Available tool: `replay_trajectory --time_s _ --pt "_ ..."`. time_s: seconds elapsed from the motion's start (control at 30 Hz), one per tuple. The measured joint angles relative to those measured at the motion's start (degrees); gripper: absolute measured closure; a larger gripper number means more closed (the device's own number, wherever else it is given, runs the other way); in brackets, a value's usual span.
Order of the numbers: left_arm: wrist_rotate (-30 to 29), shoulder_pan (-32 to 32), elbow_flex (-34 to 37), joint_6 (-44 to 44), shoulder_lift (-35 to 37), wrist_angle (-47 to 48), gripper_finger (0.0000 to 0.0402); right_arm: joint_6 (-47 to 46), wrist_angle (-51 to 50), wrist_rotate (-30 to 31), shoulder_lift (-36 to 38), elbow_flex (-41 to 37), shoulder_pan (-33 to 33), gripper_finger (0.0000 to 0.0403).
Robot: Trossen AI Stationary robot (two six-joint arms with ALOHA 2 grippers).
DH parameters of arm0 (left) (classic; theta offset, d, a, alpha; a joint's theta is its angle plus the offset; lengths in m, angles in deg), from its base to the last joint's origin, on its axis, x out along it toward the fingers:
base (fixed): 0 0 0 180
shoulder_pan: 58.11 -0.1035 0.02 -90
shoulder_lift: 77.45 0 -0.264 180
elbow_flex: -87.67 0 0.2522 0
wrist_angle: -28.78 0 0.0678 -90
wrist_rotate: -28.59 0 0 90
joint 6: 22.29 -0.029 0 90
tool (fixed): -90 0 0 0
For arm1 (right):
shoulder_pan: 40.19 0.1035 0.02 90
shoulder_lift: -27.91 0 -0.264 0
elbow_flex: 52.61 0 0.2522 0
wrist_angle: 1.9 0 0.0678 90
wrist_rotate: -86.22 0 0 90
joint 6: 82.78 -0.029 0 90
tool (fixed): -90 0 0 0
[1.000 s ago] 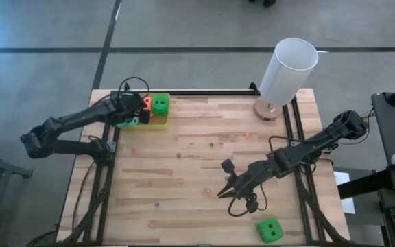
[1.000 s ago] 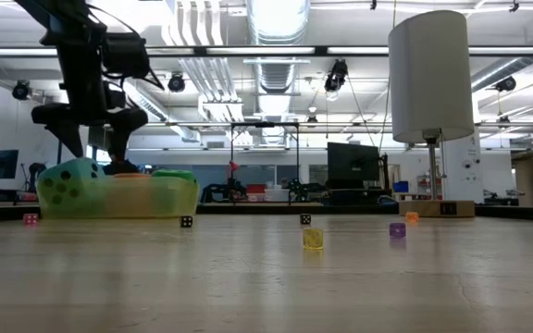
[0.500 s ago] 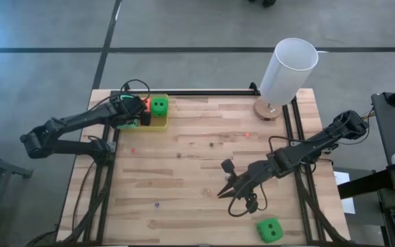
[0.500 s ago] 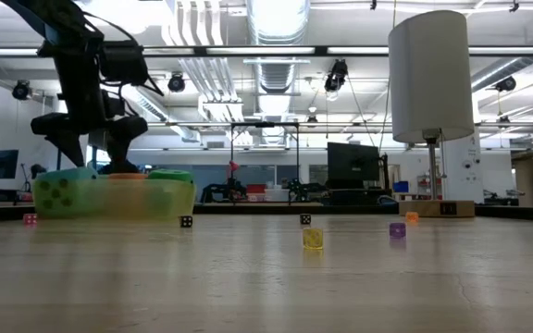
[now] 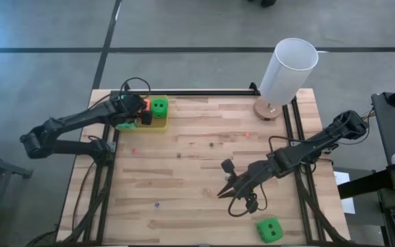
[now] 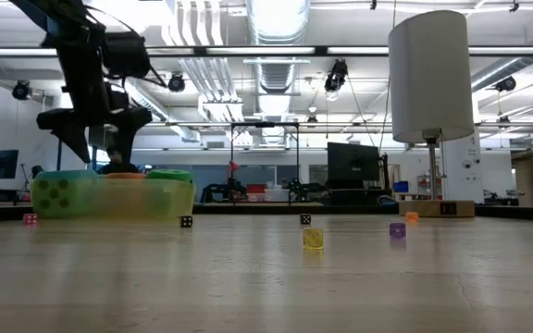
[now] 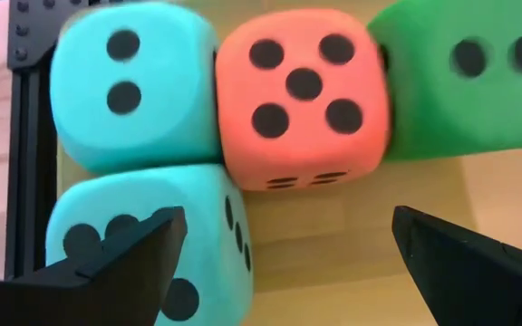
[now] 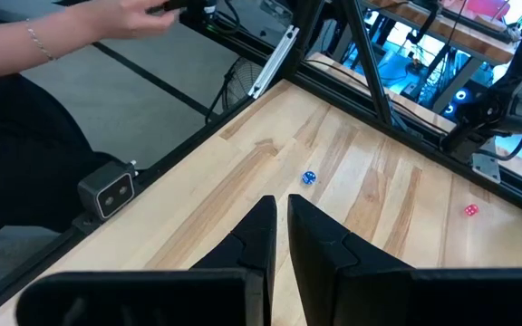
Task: Pick & Place Dice
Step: Put the blue large die into the yellow container, then put the green large die into the yellow container
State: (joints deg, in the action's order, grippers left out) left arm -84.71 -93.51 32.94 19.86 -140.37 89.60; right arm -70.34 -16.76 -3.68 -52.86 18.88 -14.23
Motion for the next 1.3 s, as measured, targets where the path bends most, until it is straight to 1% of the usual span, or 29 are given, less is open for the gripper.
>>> replay_trajectory --time_s 0.13,0.3,0.4,0.53,0.7,0.87,0.93,1.03,1.1,1.2,1.3 --pt "-0.3 0.9 -1.7 -0.4 2.2 1.3 0.0003 0.0 0.0 0.0 0.0 0.0 0.0 0.0374" --pt "-1.0 2.9 -3.1 -2.1 7.4 2.4 0.0004 0.0 0.0 0.0 0.0 0.0 0.0 0.0374" --pt "-1.1 5.3 -2.8 -3.2 11.1 2.4 0.0003 0.1 0.0 0.0 0.0 0.0 0.0 0.0374" --pt "-1.2 10.2 -2.6 -3.4 14.9 4.3 0.0003 0.1 0.0 0.0 0.0 0.0 0.0 0.0374" --pt "-1.3 20.6 -2.6 -3.4 17.3 4.6 0.0005 0.1 0.0 0.0 0.0 0.0 0.0 0.0374" --pt "-1.9 34.3 -2.6 -2.4 17.4 3.0 0.0003 0.0 0.0 0.0 0.0 0.0 0.0 0.0374" --pt "-3.6 39.7 -2.6 0.4 17.3 2.2 0.0003 0.0 0.0 0.0 0.0 0.0 0.0 0.0374" --pt "-7.7 47.0 -2.6 6.4 17.3 1.8 0.0005 0.0 0.0 0.0 0.0 0.0 0.0 0.0374" --pt "-9.3 51.0 -2.6 8.4 17.3 1.8 0.0006 0.1 0.0 0.0 0.0 0.0 0.0 0.0374" --pt "-9.8 55.9 -2.3 8.7 17.3 1.5 0.0006 0.0 0.0 0.0 0.0 0.0 0.0 0.0374" --pt "-10.4 60.0 -1.1 8.8 17.3 -1.6 0.0004 0.1 0.0 0.0 0.0 0.0 0.0 0.0374"
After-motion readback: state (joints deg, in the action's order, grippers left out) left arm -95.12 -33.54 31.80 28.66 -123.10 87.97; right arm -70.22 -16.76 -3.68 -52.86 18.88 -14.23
